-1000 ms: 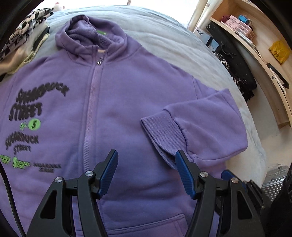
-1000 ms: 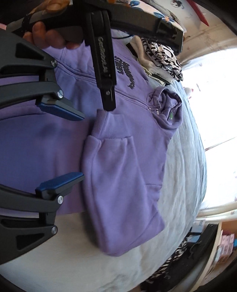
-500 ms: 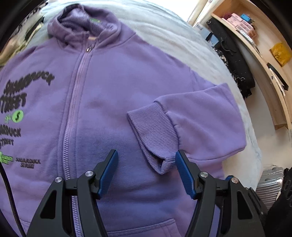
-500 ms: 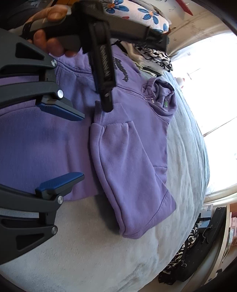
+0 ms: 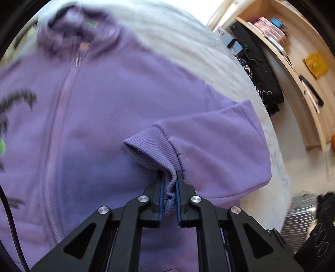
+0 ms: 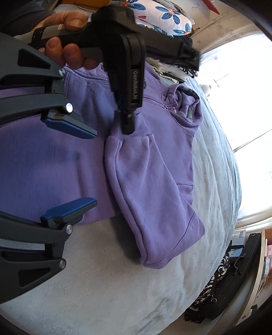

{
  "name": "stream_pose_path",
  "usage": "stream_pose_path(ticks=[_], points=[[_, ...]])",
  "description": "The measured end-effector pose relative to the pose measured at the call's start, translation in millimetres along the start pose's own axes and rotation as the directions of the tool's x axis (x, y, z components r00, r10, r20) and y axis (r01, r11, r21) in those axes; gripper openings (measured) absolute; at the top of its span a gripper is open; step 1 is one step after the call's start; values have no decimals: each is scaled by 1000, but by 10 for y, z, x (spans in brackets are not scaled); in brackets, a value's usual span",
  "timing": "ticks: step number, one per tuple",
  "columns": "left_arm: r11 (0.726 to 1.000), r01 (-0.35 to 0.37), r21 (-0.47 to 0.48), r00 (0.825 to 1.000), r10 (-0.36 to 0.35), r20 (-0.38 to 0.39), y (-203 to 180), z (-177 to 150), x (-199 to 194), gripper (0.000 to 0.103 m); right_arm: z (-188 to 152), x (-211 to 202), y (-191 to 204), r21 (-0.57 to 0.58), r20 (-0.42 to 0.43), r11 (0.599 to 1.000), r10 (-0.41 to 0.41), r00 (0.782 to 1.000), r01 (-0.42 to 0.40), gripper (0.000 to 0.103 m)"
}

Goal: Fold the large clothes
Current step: 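Grasp the ribbed sleeve cuff with the left tool, then carry the cuff across the hoodie chest with the left tool and release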

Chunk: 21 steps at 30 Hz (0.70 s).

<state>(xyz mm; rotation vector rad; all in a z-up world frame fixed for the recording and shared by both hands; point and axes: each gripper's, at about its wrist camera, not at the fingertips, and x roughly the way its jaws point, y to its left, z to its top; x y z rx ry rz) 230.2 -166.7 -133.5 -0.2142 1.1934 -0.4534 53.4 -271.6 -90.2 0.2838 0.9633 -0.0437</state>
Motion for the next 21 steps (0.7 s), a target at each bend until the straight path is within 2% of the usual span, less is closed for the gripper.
stream_pose_path(ticks=[3,6,9,12,15,17,18,21], points=[[993,-67,95,991,55,123,-194,214,-345,6,14,-45,-31,3,11,1000,-14,1000,14,59],[977,-139,159,964,97,246,-281,436,-728,6,29,-91,-59,6,23,1000,-23,999,23,59],[962,-212,171,935,149,321,-203,602,-1009,7,42,-101,-70,7,26,1000,-29,999,29,59],[944,-296,149,906,228,357,103,675,-1231,7,57,-82,-73,5,19,1000,-31,999,31,59],[929,-355,104,894,305,329,549,651,-1231,7,66,-49,-71,-6,6,1000,-29,1000,29,59],[915,-398,65,888,367,279,897,609,-1078,8,76,-8,-63,-13,-11,1000,-27,1000,27,59],[912,-407,50,892,385,235,1050,588,-973,9,85,14,-56,-16,-21,999,-31,999,31,59],[921,-389,-18,917,389,90,1503,495,-666,25,165,53,-46,-28,-38,999,-25,999,24,59]])
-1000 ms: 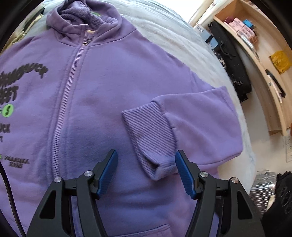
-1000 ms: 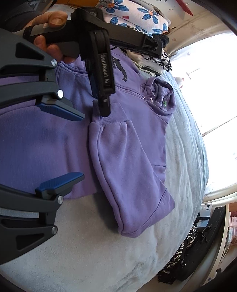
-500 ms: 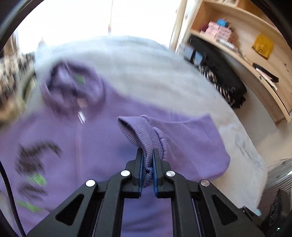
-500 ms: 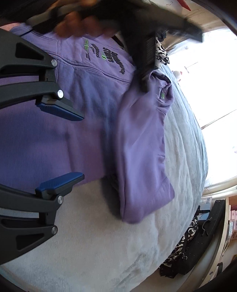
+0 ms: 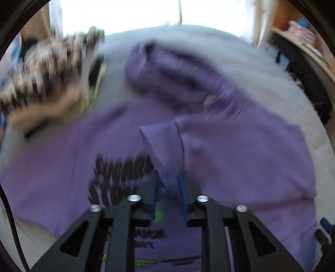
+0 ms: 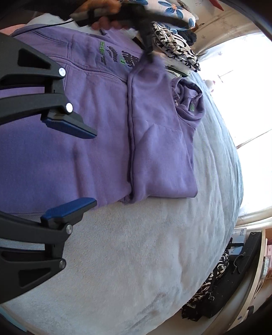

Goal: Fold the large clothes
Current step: 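Carry the cuff across the hoodie chest with the left tool and release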

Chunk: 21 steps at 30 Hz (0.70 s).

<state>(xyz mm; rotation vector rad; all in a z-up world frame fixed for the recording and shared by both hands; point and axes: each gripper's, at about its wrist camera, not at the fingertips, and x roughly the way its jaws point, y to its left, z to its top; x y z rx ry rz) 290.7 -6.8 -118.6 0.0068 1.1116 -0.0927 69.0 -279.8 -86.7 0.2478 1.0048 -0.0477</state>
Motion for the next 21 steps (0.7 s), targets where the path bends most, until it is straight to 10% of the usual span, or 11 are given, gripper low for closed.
stream_pose_path(ticks=[5,16,18,20,21], points=[[987,103,-124,994,-107,-27,281,-3,155,65,360,-5,-47,-36,10,999,17,1000,-16,64],[978,164,-129,983,-173,-67,164,273,491,68,1525,957,-556,141,-67,989,63,996,-53,71],[979,164,-123,984,-172,-57,128,319,497,64,1607,1167,-615,165,-93,985,61,994,-45,71],[980,169,-104,983,-175,-54,93,339,487,29,1633,1335,-642,191,-121,978,106,987,-82,70],[978,187,-94,979,-194,-64,56,357,494,23,1630,1397,-624,184,-134,978,120,984,-94,53]])
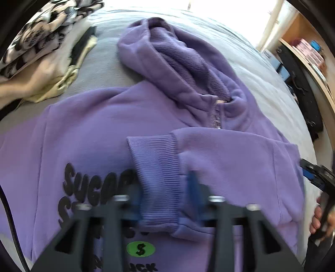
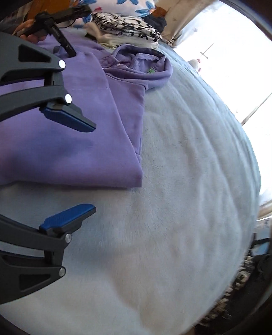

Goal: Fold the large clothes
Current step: 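Carry the cuff across the hoodie chest with the left tool and release, then move both tools over to the other spread sleeve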

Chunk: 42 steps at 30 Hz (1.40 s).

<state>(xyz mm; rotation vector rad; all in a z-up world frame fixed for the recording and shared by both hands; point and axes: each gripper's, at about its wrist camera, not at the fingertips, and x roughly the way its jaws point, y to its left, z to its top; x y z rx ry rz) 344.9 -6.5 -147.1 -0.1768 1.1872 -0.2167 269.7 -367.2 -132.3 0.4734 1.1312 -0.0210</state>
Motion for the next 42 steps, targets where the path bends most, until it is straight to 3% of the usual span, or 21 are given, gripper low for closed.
stream_pose_path(ticks=[1,4,9,12,14,18,20,22,26,29,33,37,41,42], points=[[1000,-3,8,1000,3,5,-16,17,-1,17,7,50,21,-24,-15,1000,-20,1000,19,20],[996,-48,74,996,43,75,-175,8,-104,15,-30,-31,123,-96,64,991,-85,994,91,16],[986,-117,121,990,106,94,-239,-85,64,19,-91,103,49,-100,58,984,-145,988,150,21],[981,-138,138,985,121,124,-259,-120,-42,25,-88,-86,115,-94,74,977,-187,980,193,32],[981,-129,145,986,111,124,-251,-146,-170,25,-133,-260,198,-112,116,967,-217,969,230,34],[982,-158,108,982,144,126,-260,-200,-475,33,-329,-555,435,-156,179,965,-181,967,209,41],[976,-193,103,971,176,161,-336,-238,-601,55,-432,-579,574,-174,159,971,-137,978,164,41],[974,-210,87,959,189,211,-428,-295,-720,64,-534,-536,737,-195,131,973,-98,987,122,41],[973,-208,98,952,178,250,-633,-398,-796,64,-791,-319,1108,-272,65,959,-59,996,75,41],[979,-166,115,966,138,217,-759,-491,-660,64,-958,-187,1262,-291,37,956,-31,999,40,41],[984,-128,122,984,111,137,-861,-655,-354,64,-1068,-25,1213,-268,0,963,-42,999,41,41],[976,-159,147,983,142,116,-864,-770,-152,64,-1103,-81,974,-237,5,971,-33,999,34,41],[980,-145,137,985,130,117,-812,-747,-164,64,-1079,-244,692,-227,93,954,-178,980,195,41],[980,-143,136,985,127,116,-800,-739,-168,64,-1065,-259,625,-218,89,958,-172,981,188,41]])
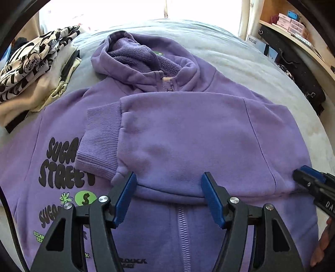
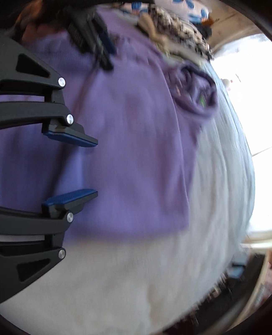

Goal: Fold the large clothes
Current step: 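Move both tools over to the other spread sleeve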

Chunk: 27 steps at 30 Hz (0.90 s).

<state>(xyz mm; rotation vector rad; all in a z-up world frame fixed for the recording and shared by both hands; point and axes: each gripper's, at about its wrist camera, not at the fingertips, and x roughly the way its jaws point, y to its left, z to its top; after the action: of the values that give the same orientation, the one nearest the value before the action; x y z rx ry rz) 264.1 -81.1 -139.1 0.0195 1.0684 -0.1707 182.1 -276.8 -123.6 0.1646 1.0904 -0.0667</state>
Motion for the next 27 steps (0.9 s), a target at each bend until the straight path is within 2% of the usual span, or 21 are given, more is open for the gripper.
stream_pose_path(ticks=[3,10,16,27], points=[[1000,1,10,1000,-1,1,7,-8,-1,64,-40,-33,-159,44,0,998,40,999,-40,39],[999,-19,27,1000,19,0,-15,-9,-38,64,-66,-64,-54,51,3,999,-17,1000,17,41],[999,-39,18,999,39,-1,-6,-38,-205,64,-104,-221,-42,102,-8,995,14,1000,-13,41],[998,-64,9,997,63,42,14,-316,-923,64,-399,-724,130,157,24,986,59,998,-63,42]])
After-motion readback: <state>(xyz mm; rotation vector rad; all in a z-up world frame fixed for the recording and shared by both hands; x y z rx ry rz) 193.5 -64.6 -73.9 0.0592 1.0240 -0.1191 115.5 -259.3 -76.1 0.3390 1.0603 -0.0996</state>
